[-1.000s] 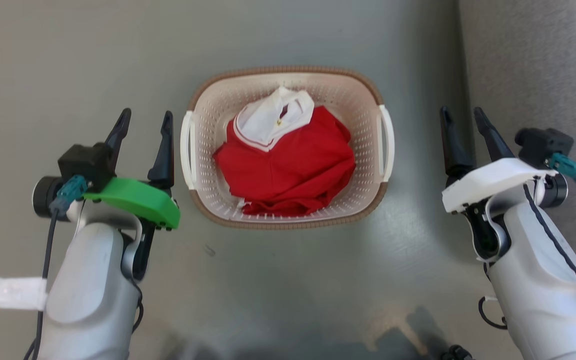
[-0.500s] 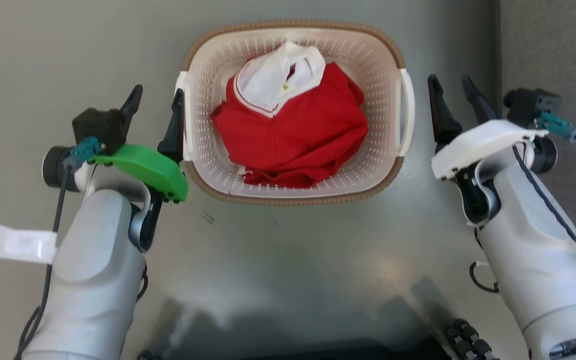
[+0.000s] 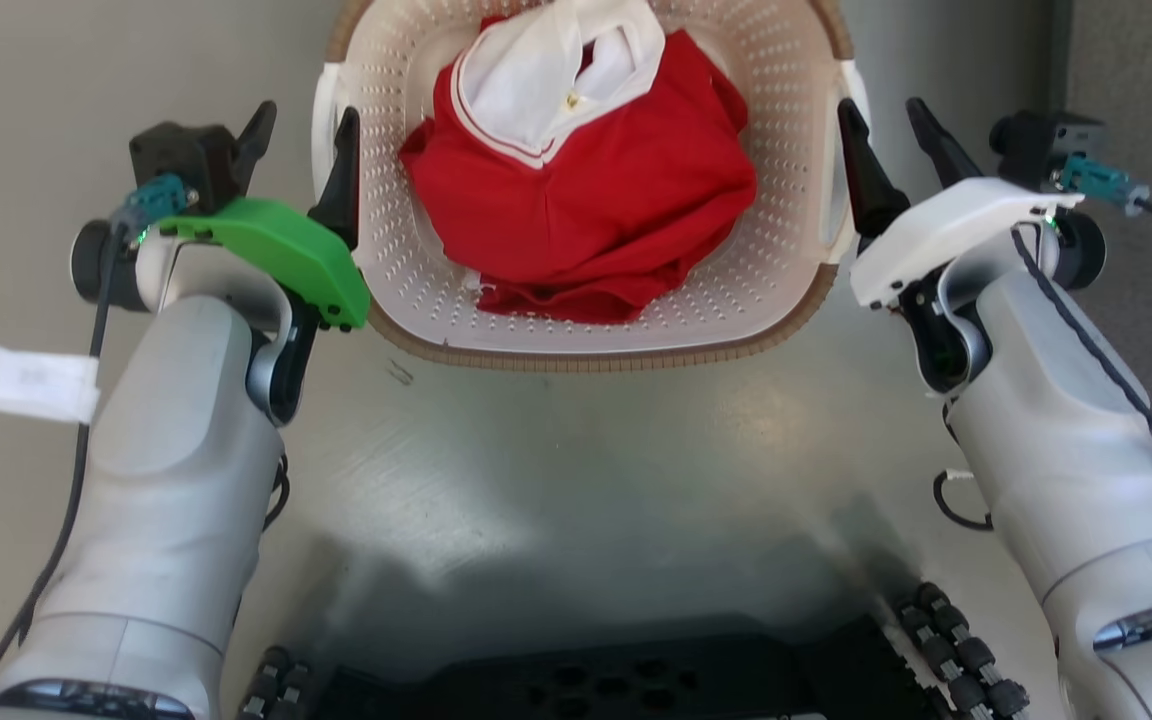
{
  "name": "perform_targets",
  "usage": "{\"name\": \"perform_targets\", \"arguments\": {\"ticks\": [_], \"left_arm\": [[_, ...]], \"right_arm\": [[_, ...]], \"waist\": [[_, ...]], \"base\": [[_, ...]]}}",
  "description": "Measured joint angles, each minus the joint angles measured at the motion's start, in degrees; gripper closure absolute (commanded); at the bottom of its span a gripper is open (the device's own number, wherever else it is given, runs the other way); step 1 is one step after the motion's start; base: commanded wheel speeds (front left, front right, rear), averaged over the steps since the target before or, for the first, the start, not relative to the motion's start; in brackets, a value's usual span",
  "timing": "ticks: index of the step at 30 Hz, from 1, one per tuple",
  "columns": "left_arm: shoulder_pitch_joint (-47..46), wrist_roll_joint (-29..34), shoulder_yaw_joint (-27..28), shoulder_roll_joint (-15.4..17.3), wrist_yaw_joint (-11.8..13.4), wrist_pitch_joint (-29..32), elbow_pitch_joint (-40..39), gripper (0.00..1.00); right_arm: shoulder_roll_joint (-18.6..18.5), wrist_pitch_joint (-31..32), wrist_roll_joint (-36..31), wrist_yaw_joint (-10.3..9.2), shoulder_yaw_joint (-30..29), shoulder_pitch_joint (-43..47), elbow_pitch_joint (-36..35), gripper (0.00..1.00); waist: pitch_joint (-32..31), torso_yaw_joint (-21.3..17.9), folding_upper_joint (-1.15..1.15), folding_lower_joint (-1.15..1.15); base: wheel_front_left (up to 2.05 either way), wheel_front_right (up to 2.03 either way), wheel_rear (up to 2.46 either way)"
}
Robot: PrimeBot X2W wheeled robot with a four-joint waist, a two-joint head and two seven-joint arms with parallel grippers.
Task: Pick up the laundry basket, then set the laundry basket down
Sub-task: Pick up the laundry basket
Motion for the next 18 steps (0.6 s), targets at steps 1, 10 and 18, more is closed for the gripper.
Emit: {"name": "perform_targets", "arguments": {"ticks": [1, 10, 18], "left_arm": [[-0.64, -0.15, -0.3, -0.02, 0.0, 0.04, 0.57, 0.0], [-4.29, -2.48, -3.14, -0.16, 0.0, 1.2, 4.82, 0.0], [-5.79, -5.2, -6.04, -0.19, 0.0, 1.71, 6.87, 0.0]], "right_arm": [[0.0, 0.0, 0.08, 0.01, 0.15, -0.49, 0.36, 0.0], [-0.01, 0.21, 2.32, 0.49, 2.74, -3.72, 4.64, 0.0], [-0.04, 0.21, 5.19, 0.51, 5.21, -5.62, 6.67, 0.0]], "waist": [[0.55, 0.02, 0.0, 0.0], [4.44, 0.46, 0.0, 0.0], [5.31, 1.09, 0.0, 0.0]], "base": [[0.0, 0.0, 0.0], [0.0, 0.0, 0.0], [0.0, 0.0, 0.0]]}}
